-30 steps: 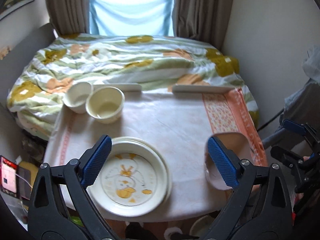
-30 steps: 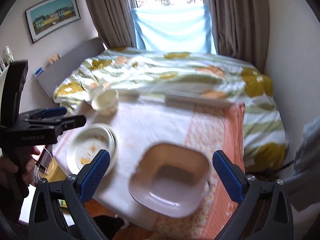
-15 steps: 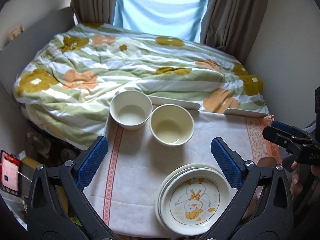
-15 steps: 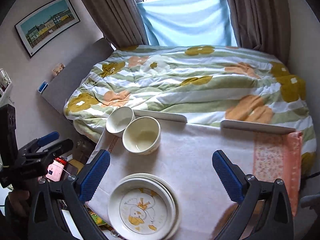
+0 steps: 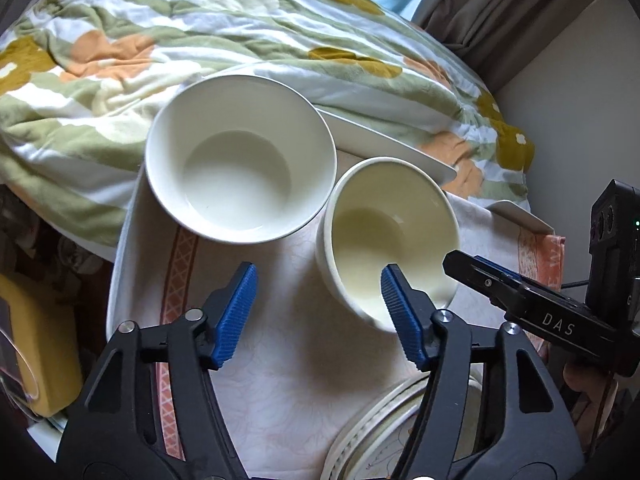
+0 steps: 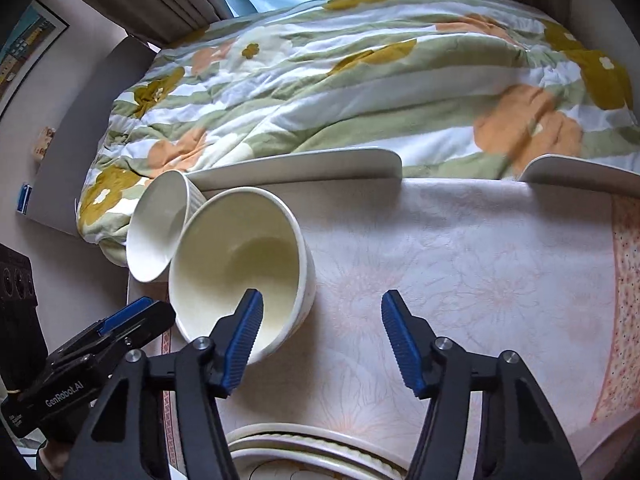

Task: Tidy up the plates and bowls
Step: 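Move both grippers to the cream bowl and clamp its rim, then lift the cream bowl with both grippers and carry it over the pink basin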

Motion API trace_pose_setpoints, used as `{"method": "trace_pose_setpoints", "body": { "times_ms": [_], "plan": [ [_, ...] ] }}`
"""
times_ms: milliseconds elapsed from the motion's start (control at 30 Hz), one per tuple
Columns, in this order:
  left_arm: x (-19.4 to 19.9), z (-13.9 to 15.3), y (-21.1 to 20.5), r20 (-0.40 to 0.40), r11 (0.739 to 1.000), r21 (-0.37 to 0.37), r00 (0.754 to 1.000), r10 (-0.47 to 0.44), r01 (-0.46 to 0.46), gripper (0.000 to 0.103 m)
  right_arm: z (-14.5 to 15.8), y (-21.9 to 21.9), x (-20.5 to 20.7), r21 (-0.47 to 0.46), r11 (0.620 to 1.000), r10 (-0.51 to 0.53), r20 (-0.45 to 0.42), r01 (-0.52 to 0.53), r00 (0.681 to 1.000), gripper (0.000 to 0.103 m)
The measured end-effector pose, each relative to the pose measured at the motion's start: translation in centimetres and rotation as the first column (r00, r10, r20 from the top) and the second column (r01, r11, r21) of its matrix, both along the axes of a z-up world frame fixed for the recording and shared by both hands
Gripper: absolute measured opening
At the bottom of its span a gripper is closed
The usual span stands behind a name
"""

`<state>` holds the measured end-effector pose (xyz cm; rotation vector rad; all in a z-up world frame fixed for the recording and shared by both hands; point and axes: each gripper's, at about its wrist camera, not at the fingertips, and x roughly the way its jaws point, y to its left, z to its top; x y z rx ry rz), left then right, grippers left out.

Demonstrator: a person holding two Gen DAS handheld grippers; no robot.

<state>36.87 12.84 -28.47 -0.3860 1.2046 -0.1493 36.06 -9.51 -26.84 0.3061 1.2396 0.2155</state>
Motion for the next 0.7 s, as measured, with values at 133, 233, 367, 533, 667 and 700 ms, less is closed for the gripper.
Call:
{"method": "trace_pose_setpoints", "body": {
  "times_ms": [133,233,367,533,667,700],
  "plan": [
    [1.4,-1.1,-0.8,-0.026,1.0,0.0,0.999,-0.024,0.024,0.045,-0.9,0.2,0.9,0.013,1.0,-0.006,-0.021,0.006,1.0,0.037],
    [1.9,-1.4,-1.1,-0.033,0.999,0.021,0.999,-0.041,0.042,0.043,-1.1,0.7,1.4,0.016,1.0,0.003,-0.025,-0.003,1.0,0.031],
    [2.5,-2.0,-1.1,-0.048,0.998,0.018,0.997,-0.06,0.061,0.019,-1.6,1.2,1.5,0.036,0.999,0.007,-0.025,-0.006,1.0,0.021],
    [2.7,-1.6,-1.8,-0.037,0.995,0.059,0.996,-0.082,0.084,0.014,-1.5,2.0,1.7,0.03,0.999,0.033,-0.022,-0.032,0.999,0.013],
    [2.7,-1.5,-1.9,-0.037,0.995,0.053,0.996,-0.084,0.086,0.014,-1.6,1.5,1.7,0.056,0.998,0.027,-0.021,-0.026,0.999,0.013],
    [2.7,-1.4,-1.9,-0.036,0.994,0.057,0.996,-0.087,0.089,0.014,-1.6,1.4,1.7,0.055,0.998,0.027,-0.019,-0.025,0.999,0.013]
  ]
}}
